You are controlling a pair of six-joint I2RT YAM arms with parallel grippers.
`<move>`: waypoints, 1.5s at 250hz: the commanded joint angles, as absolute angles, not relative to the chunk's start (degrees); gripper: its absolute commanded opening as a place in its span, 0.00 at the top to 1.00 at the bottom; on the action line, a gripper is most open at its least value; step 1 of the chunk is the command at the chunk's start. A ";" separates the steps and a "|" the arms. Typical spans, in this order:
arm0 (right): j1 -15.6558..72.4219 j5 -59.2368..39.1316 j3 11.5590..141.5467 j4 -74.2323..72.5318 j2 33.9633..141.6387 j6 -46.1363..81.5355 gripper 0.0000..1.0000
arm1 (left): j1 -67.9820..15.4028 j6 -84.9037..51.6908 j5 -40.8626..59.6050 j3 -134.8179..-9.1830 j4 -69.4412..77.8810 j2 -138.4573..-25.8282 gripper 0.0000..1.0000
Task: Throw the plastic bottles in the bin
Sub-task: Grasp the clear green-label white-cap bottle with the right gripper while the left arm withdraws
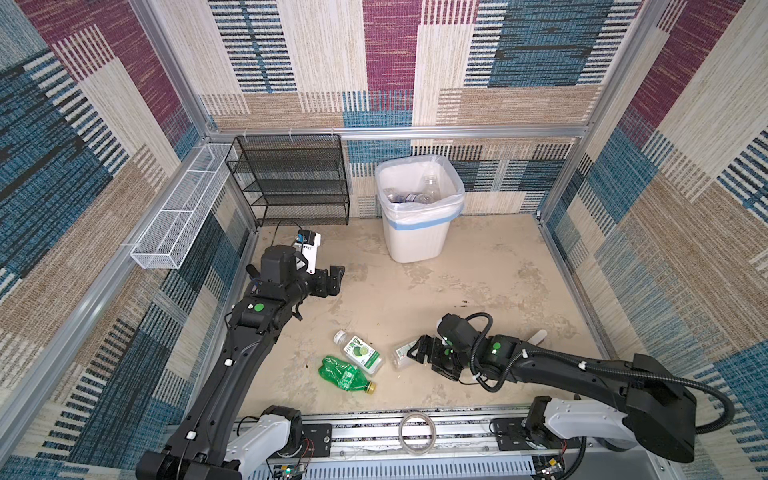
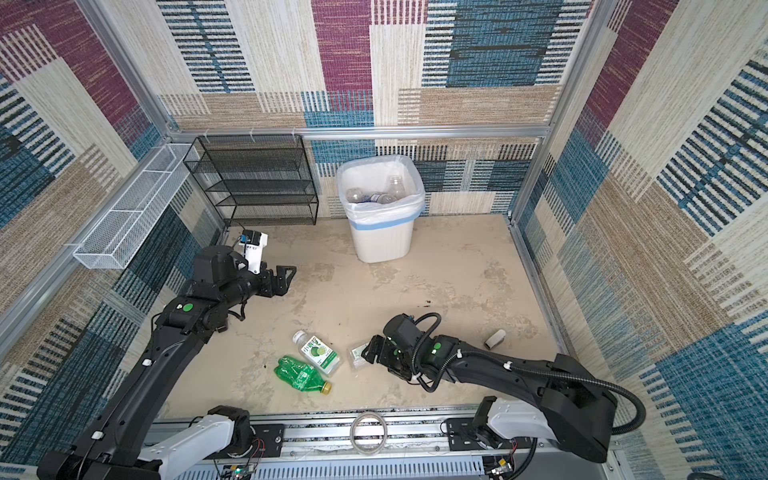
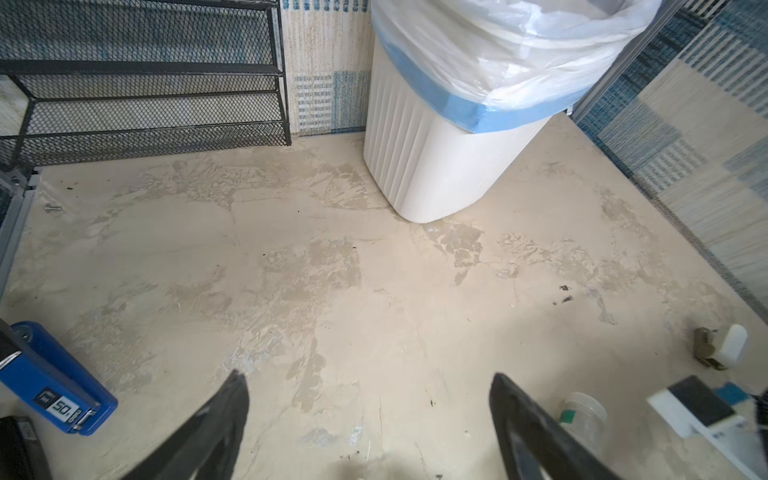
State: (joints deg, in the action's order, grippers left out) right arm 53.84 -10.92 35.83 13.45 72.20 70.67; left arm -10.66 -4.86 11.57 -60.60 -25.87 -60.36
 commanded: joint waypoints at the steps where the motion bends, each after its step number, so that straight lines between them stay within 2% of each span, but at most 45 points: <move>1: 52.73 -12.67 37.53 7.26 75.19 73.35 0.07 | -9.68 -7.01 15.11 -60.38 -23.71 -60.27 0.09; 33: 49.83 -15.07 35.77 0.97 78.20 75.98 0.09 | -8.87 -7.06 15.29 -60.56 -24.16 -60.27 0.10; 132: 46.06 -14.70 43.87 2.99 91.79 67.97 0.11 | -6.00 -7.65 16.85 -60.47 -23.96 -60.20 0.10; 186: 46.03 -6.71 56.30 15.78 99.38 55.22 0.14 | -4.14 -8.39 18.67 -60.38 -23.53 -60.78 0.11; 230: 45.71 -2.93 63.38 20.92 104.80 46.29 0.21 | -3.18 -8.61 19.25 -60.38 -23.38 -61.13 0.12; 271: 43.81 -0.25 70.62 25.39 108.88 37.90 0.22 | -2.56 -8.87 19.66 -60.38 -23.28 -61.69 0.13; 331: 40.96 5.75 75.27 31.30 105.66 31.72 0.17 | -1.76 -8.96 20.04 -60.56 -23.31 -62.31 0.14; 375: 43.25 2.74 69.70 31.69 98.70 40.83 0.17 | -1.32 -9.58 21.34 -60.76 -23.30 -63.28 0.15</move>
State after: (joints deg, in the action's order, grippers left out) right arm 41.41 3.57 73.03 29.76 102.32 34.89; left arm -1.61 -8.43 19.75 -60.53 -24.58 -62.83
